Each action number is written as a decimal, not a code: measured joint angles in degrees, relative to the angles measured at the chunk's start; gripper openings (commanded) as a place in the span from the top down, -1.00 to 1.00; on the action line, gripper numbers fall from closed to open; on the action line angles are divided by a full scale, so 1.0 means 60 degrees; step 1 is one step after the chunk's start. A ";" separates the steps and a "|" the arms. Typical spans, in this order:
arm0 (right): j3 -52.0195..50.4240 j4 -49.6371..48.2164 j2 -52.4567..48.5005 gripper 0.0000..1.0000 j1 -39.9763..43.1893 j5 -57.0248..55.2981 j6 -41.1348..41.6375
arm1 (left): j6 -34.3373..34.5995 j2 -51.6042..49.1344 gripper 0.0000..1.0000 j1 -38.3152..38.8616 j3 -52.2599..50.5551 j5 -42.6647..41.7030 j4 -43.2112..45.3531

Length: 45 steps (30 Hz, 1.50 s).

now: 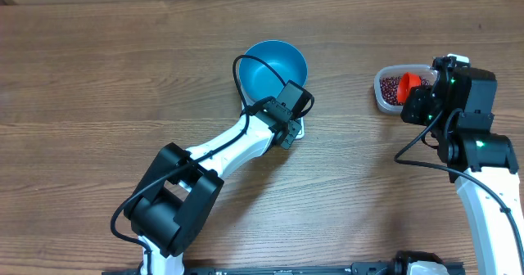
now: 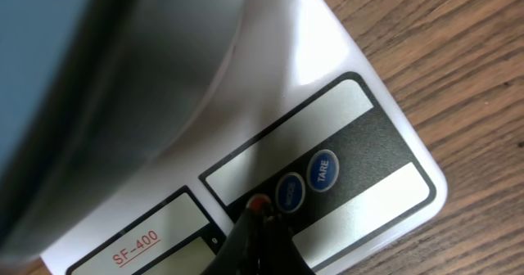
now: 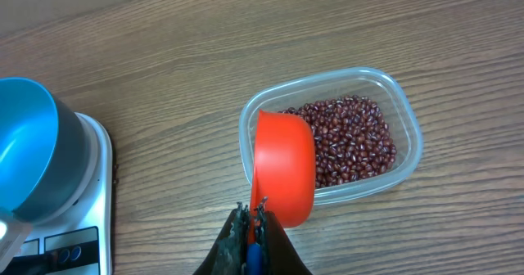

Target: Scoop item into bowl and weigh 150g on scale

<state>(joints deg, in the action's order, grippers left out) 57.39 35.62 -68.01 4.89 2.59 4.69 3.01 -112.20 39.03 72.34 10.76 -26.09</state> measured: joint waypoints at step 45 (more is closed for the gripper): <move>0.0000 0.0007 0.0000 0.92 0.0000 -0.0004 -0.0004 | 0.0004 0.0586 0.92 0.0000 0.0066 0.0175 -0.1020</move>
<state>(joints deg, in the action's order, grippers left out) 57.39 35.66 -68.01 4.89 2.57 4.67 3.03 -108.68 39.03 72.73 11.81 -32.21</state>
